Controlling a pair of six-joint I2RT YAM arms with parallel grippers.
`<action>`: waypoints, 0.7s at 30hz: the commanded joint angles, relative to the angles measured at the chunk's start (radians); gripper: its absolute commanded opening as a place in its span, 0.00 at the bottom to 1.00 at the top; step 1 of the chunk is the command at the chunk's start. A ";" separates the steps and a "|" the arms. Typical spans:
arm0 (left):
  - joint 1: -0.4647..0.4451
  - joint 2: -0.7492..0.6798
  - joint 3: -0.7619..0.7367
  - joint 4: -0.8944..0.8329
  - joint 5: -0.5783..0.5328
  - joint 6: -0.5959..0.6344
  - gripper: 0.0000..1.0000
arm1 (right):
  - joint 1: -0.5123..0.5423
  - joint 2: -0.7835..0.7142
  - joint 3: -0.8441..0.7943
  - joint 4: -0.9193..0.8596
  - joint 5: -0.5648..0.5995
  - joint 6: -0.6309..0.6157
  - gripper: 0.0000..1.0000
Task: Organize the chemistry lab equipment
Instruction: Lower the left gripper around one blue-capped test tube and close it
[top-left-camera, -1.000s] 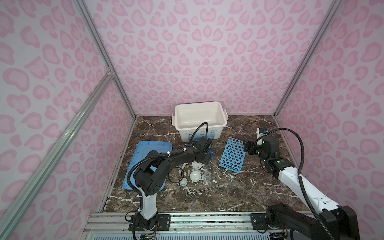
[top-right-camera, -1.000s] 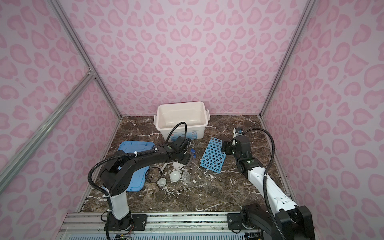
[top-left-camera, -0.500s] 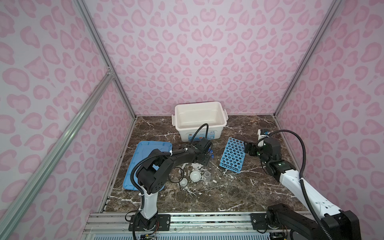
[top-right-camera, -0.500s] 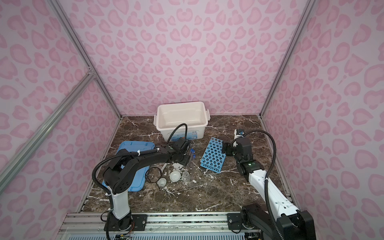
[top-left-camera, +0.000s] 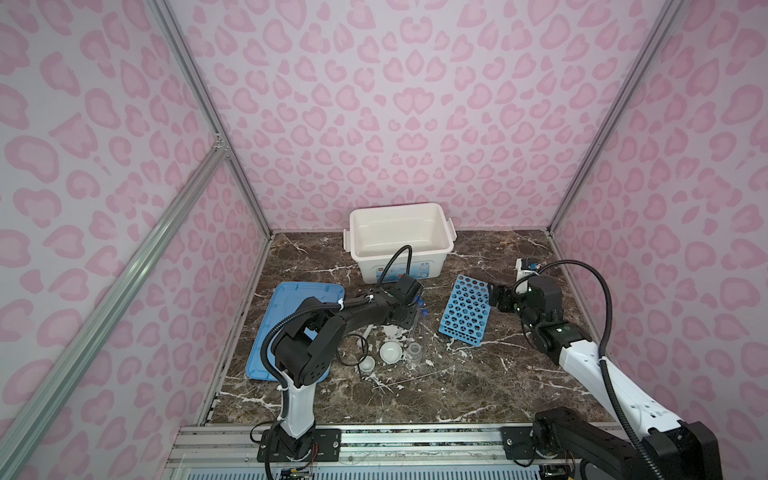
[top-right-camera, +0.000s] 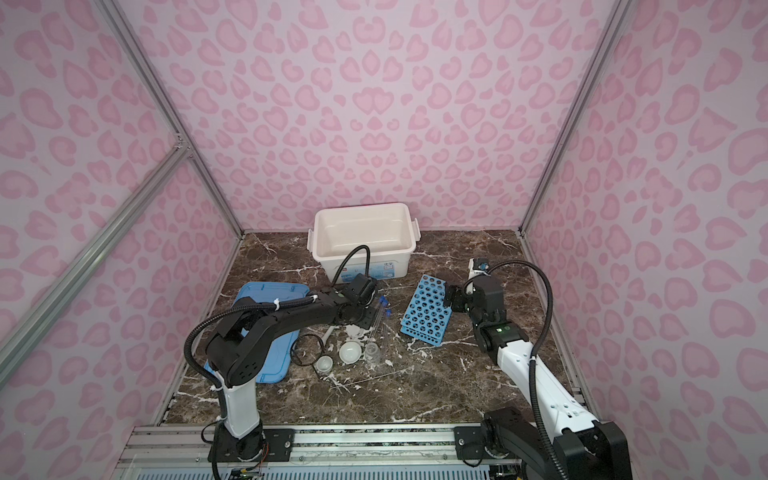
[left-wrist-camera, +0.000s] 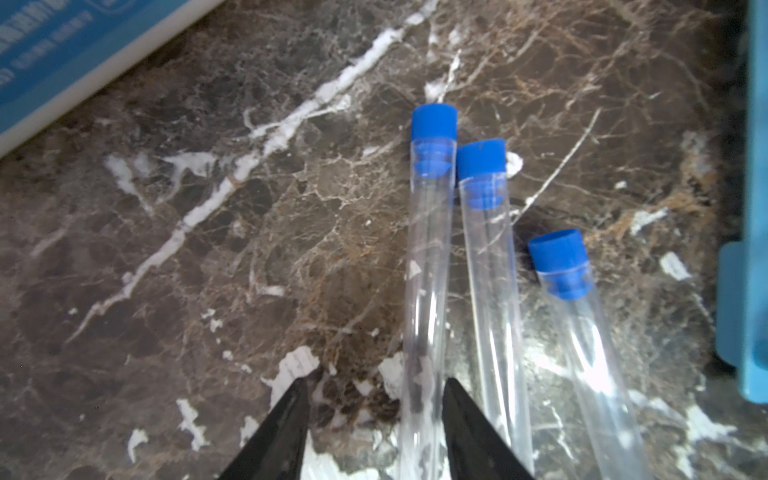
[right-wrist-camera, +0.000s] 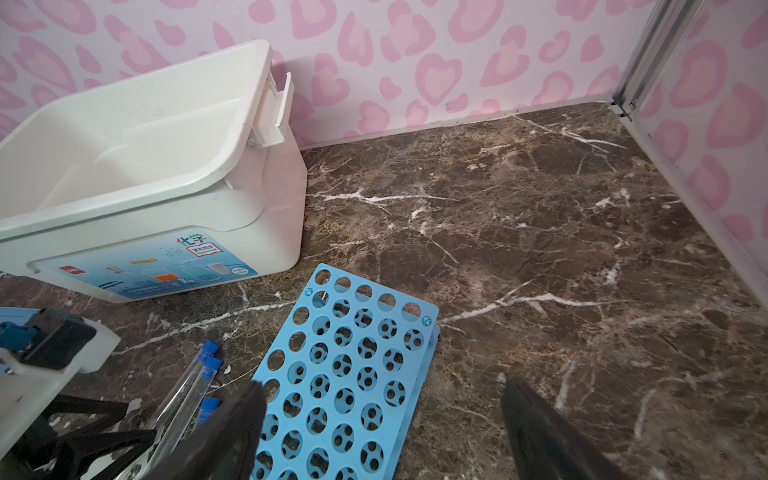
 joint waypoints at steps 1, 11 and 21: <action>0.001 0.005 -0.004 0.000 -0.015 -0.013 0.52 | 0.001 0.018 0.008 0.014 -0.027 0.009 0.91; 0.000 0.008 -0.013 -0.012 -0.048 -0.014 0.44 | 0.001 0.070 0.031 0.019 -0.125 0.056 0.91; 0.001 0.016 -0.028 -0.003 -0.043 -0.020 0.28 | 0.001 0.102 0.054 -0.001 -0.198 0.089 0.91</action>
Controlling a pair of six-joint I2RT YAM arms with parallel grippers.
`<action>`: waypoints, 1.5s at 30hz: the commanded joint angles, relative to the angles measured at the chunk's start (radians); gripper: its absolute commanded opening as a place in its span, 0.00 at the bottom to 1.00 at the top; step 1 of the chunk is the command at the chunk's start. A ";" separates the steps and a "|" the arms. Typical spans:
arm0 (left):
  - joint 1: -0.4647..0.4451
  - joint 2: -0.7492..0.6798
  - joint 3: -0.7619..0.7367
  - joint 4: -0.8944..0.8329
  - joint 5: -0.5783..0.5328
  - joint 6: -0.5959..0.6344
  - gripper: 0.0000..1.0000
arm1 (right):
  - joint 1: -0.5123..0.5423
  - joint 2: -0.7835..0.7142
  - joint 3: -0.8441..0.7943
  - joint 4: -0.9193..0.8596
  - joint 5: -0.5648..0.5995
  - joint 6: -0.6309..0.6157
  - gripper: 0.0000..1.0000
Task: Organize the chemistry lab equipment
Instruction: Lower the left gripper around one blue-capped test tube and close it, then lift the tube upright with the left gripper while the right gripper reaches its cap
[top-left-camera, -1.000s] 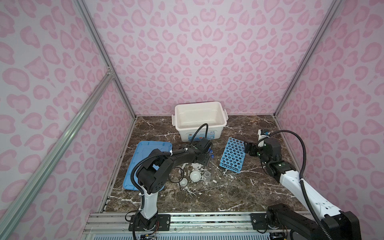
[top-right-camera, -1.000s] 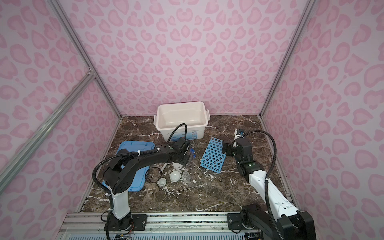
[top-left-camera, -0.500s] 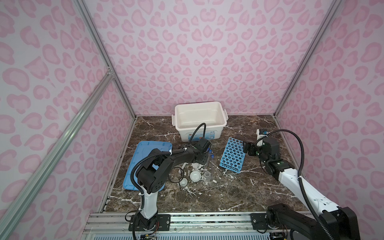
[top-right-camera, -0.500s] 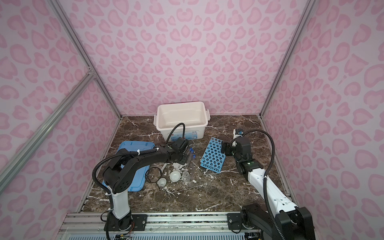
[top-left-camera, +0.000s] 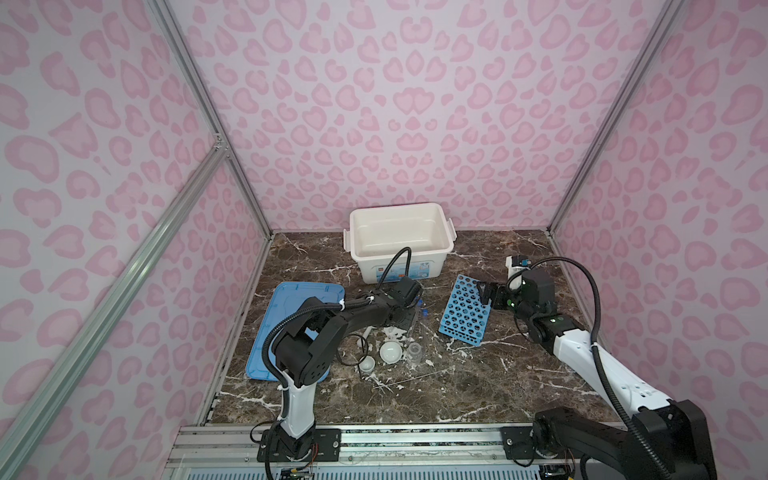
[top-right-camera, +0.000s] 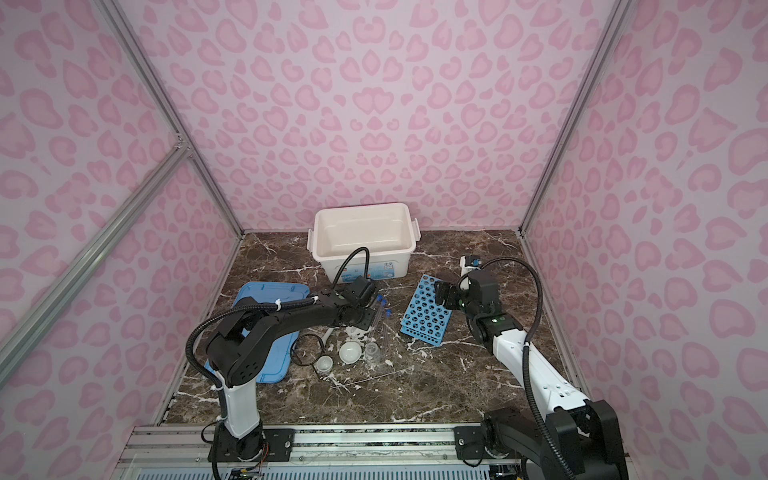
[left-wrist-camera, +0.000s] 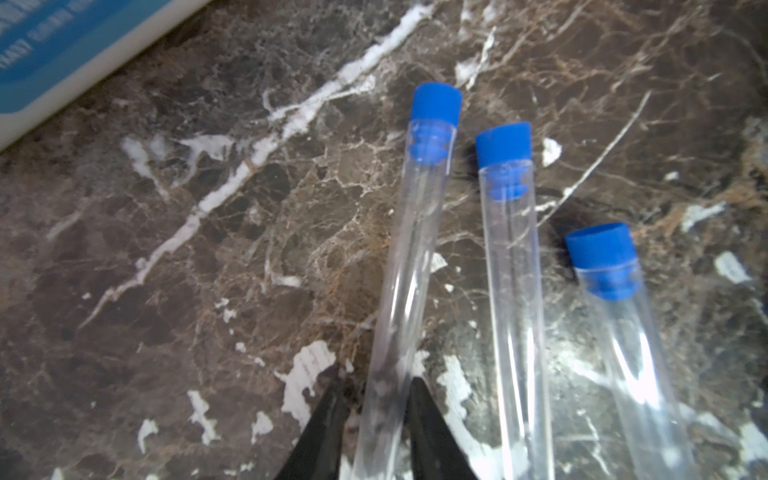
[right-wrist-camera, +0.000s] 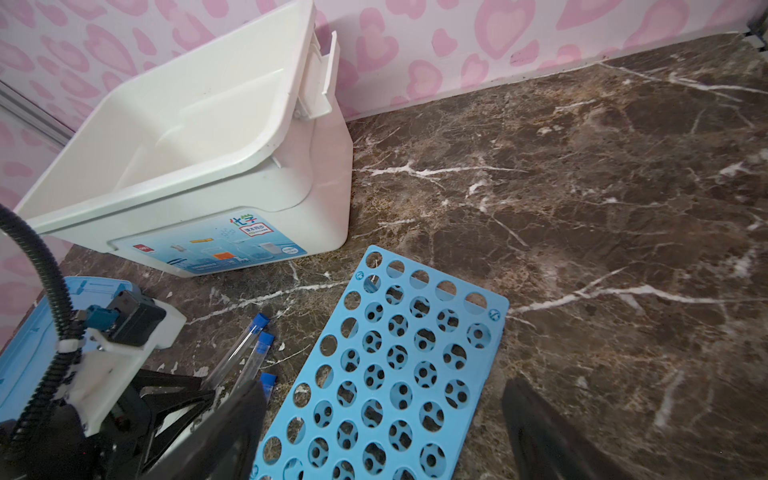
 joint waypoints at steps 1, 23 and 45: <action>0.002 0.011 -0.009 -0.017 -0.001 -0.008 0.26 | 0.001 0.008 0.002 -0.001 -0.037 0.018 0.91; 0.004 -0.078 -0.010 0.034 0.035 0.035 0.11 | 0.001 0.065 0.011 0.044 -0.191 0.065 0.87; -0.098 -0.272 -0.079 0.227 0.151 0.286 0.08 | -0.007 0.308 0.132 0.162 -0.693 0.277 0.69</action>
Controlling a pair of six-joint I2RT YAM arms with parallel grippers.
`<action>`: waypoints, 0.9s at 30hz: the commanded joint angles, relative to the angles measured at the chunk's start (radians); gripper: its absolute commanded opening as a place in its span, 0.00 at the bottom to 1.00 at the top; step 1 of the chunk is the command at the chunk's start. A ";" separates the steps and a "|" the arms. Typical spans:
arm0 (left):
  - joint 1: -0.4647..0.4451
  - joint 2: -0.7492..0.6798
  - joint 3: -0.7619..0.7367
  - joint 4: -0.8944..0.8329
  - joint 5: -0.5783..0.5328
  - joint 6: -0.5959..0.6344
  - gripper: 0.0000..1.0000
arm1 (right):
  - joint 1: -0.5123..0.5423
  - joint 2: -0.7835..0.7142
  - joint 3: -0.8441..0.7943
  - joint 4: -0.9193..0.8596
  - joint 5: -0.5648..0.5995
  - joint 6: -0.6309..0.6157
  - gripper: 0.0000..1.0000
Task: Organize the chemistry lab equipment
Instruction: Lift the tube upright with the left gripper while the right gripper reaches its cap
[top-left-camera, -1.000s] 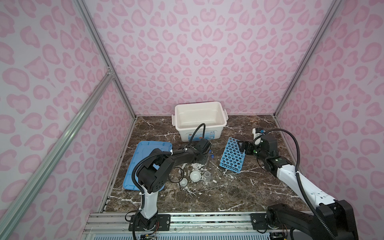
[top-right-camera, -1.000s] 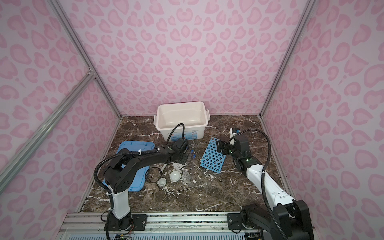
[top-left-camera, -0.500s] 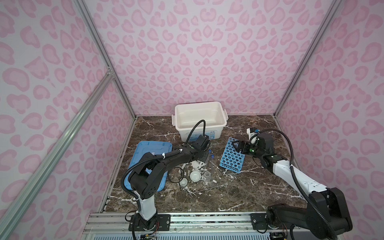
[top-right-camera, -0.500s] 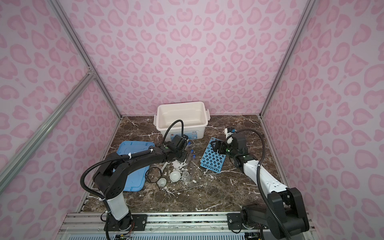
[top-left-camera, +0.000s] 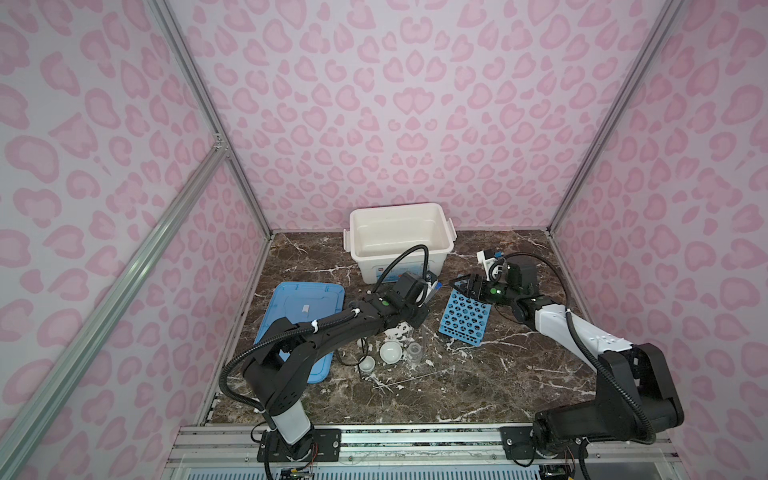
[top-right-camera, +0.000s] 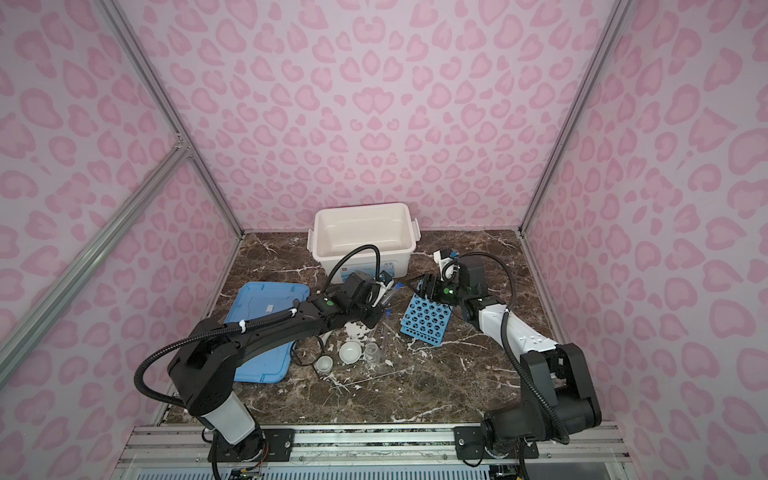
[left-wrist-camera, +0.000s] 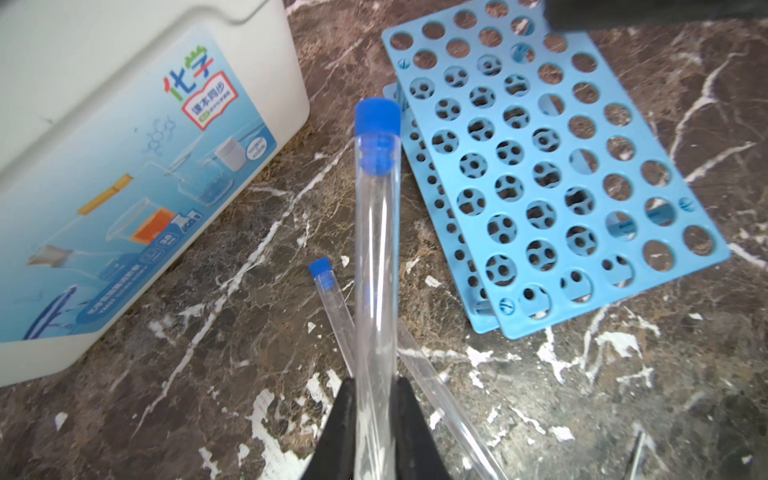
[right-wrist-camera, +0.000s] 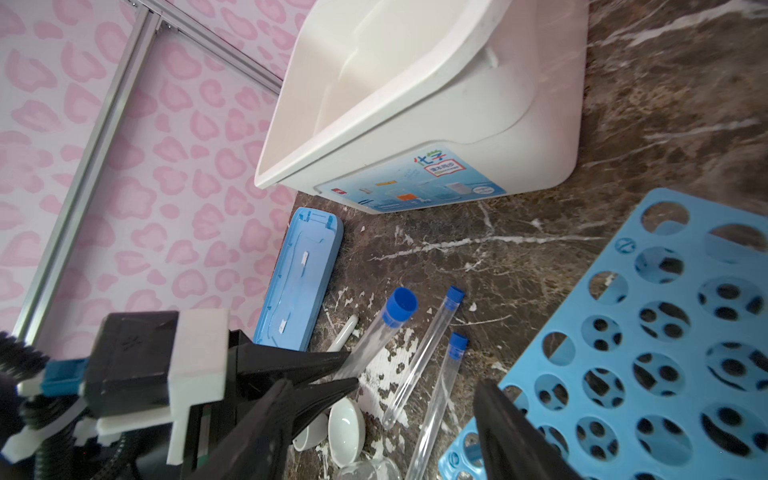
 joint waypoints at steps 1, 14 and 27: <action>-0.006 -0.030 -0.025 0.090 0.028 0.035 0.08 | -0.004 0.025 0.011 0.013 -0.084 0.028 0.68; -0.019 -0.065 -0.062 0.123 0.093 0.080 0.08 | -0.013 0.077 0.024 0.060 -0.168 0.079 0.57; -0.020 -0.065 -0.075 0.131 0.133 0.096 0.08 | -0.014 0.099 0.037 0.064 -0.207 0.103 0.42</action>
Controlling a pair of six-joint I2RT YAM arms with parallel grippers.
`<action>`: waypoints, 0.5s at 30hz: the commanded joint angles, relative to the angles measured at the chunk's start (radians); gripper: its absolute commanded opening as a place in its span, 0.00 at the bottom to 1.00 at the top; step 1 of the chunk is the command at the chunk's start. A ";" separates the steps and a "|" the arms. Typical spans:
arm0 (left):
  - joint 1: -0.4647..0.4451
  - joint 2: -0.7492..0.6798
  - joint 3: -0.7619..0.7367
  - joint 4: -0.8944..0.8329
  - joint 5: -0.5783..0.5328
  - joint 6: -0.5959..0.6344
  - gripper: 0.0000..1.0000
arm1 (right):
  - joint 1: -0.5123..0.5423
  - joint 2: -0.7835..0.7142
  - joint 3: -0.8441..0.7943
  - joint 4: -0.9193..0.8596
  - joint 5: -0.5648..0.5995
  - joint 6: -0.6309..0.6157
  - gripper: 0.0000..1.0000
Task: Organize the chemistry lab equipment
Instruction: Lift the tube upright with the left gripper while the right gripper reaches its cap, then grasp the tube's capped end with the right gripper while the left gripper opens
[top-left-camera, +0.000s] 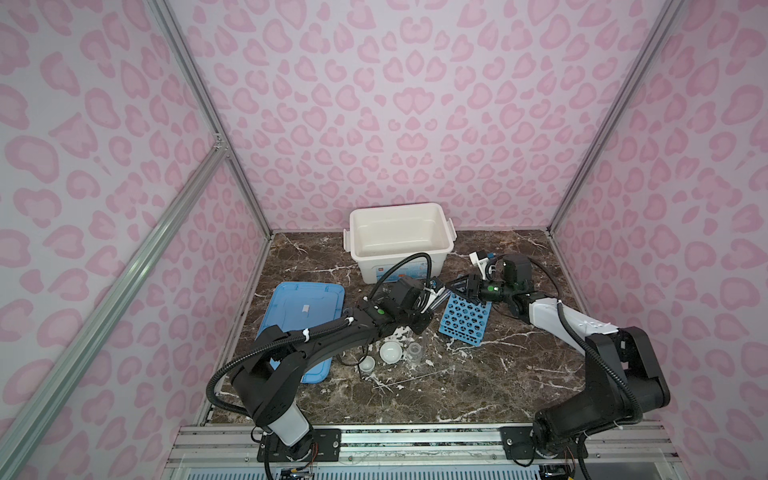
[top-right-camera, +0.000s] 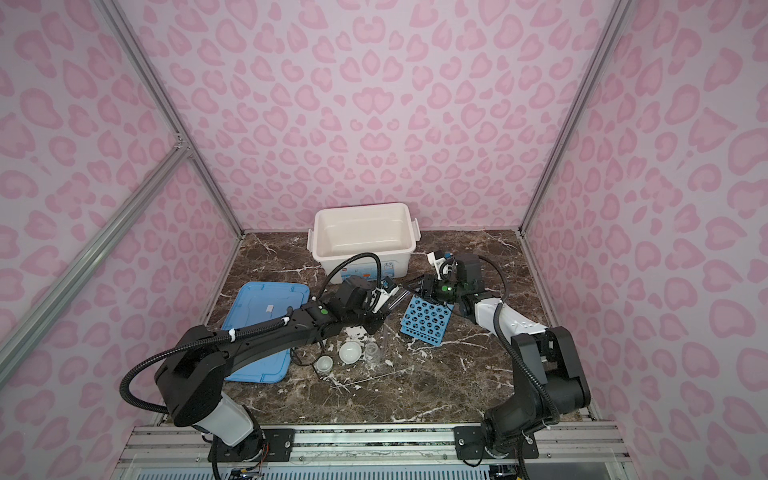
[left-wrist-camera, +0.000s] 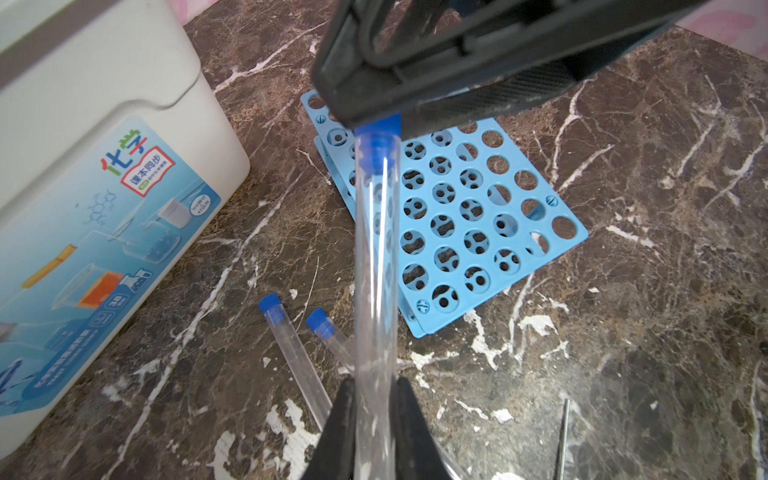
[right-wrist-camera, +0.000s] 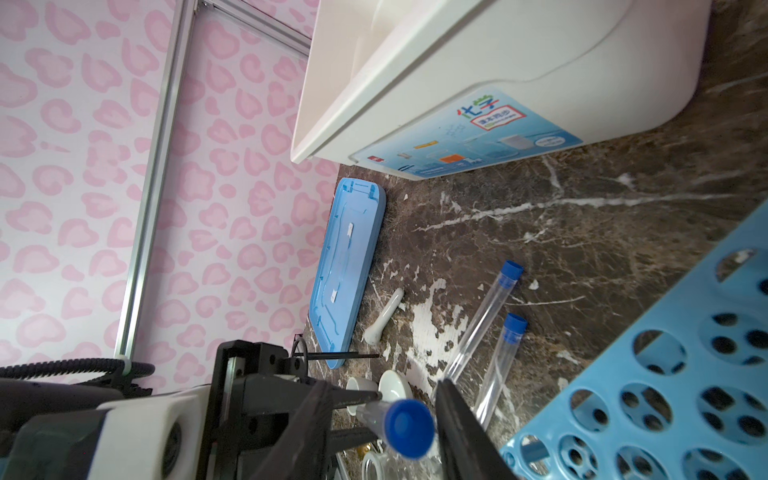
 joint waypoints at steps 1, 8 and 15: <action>0.000 -0.003 -0.001 0.033 0.016 0.016 0.08 | -0.001 0.006 0.004 0.015 -0.023 -0.004 0.41; 0.000 0.000 0.002 0.028 0.004 0.022 0.08 | 0.001 -0.001 0.009 -0.062 -0.029 -0.069 0.38; 0.000 0.003 0.003 0.024 0.001 0.034 0.08 | 0.001 -0.011 0.020 -0.126 -0.042 -0.115 0.32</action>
